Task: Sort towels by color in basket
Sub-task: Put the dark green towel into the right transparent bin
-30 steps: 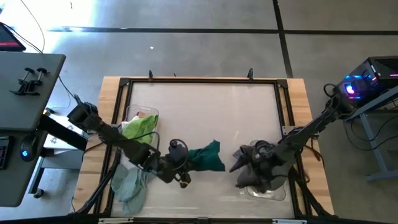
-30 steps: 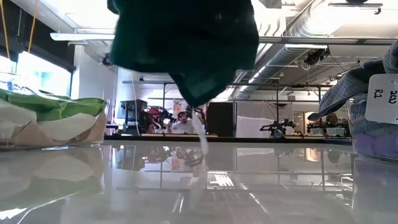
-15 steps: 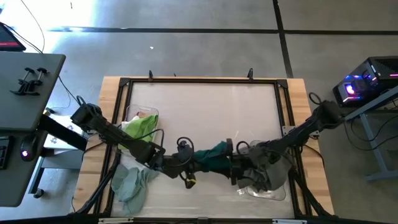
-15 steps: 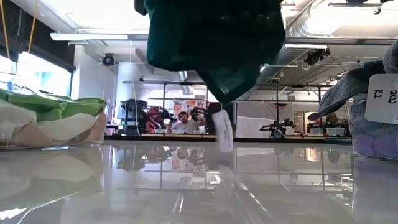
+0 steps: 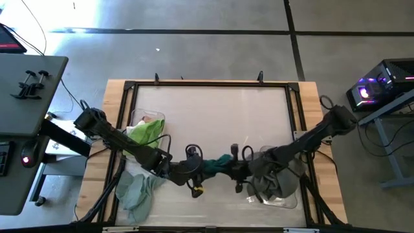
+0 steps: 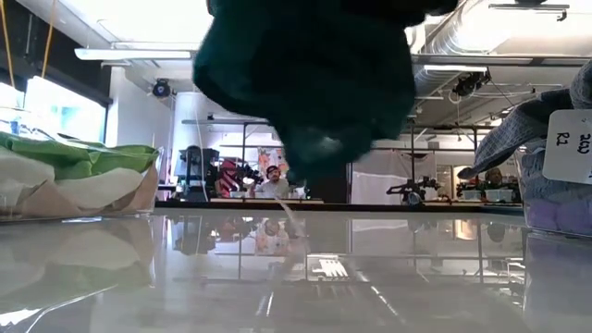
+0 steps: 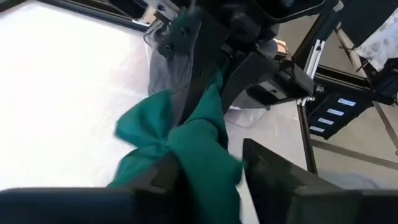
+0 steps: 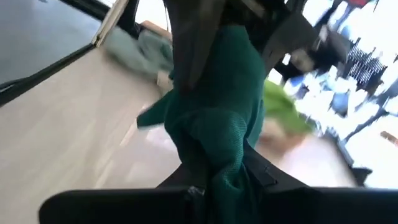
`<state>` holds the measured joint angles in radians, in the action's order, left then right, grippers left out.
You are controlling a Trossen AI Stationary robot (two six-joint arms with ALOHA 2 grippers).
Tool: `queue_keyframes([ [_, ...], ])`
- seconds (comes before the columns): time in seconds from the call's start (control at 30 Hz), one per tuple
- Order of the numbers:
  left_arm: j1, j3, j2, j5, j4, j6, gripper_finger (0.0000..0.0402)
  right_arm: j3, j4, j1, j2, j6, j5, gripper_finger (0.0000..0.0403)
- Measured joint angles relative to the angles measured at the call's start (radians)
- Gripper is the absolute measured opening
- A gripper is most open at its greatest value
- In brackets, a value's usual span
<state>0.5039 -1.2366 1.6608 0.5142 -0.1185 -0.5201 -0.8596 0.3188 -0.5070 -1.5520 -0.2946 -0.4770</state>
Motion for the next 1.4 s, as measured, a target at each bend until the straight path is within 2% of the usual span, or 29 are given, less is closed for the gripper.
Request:
queue_keyframes([
  [0.17,0.002,-0.005,-0.01,0.006,-0.034,0.002,0.0159,-0.078,-0.396,-0.108,0.086,0.239,-0.023,0.0033],
  [0.37,0.007,-0.003,-0.007,0.032,-0.05,0.038,0.0162,-0.299,-0.987,-0.297,0.182,0.568,-0.042,0.003],
  [0.43,0.007,-0.003,-0.007,0.034,-0.054,0.05,0.0162,-0.382,-1.15,-0.37,0.203,0.691,-0.083,0.003],
  [0.6,0.008,-0.003,-0.007,0.042,-0.054,0.053,0.0162,-0.567,-1.596,-0.535,0.223,1.109,-0.159,0.003],
  [0.73,0.008,-0.003,-0.007,0.045,-0.055,0.053,0.0163,-0.613,-1.876,-0.619,0.227,1.441,-0.16,0.003],
  [0.8,0.008,-0.003,-0.007,0.045,-0.056,0.053,0.0163,-0.583,-1.888,-0.641,0.229,1.517,-0.145,0.003],
  [1.0,0.008,-0.003,-0.007,0.048,-0.055,0.054,0.0163,-0.362,-1.754,-0.626,0.266,1.545,-0.068,0.003],
  [1.1,0.008,-0.003,-0.007,0.048,-0.055,0.054,0.0163,-0.21,-1.603,-0.608,0.298,1.547,-0.014,0.003],
  [1.2,0.008,-0.003,-0.007,0.048,-0.055,0.054,0.0163,-0.055,-1.379,-0.588,0.332,1.503,0.013,0.0034],
  [1.3,0.008,-0.003,-0.007,0.048,-0.054,0.062,0.0163,0.068,-1.224,-0.569,0.346,1.483,0.029,0.0058],
  [1.4,0.008,-0.002,-0.007,0.048,-0.048,0.07,0.0163,0.152,-1.14,-0.554,0.347,1.483,0.033,0.0087],
])
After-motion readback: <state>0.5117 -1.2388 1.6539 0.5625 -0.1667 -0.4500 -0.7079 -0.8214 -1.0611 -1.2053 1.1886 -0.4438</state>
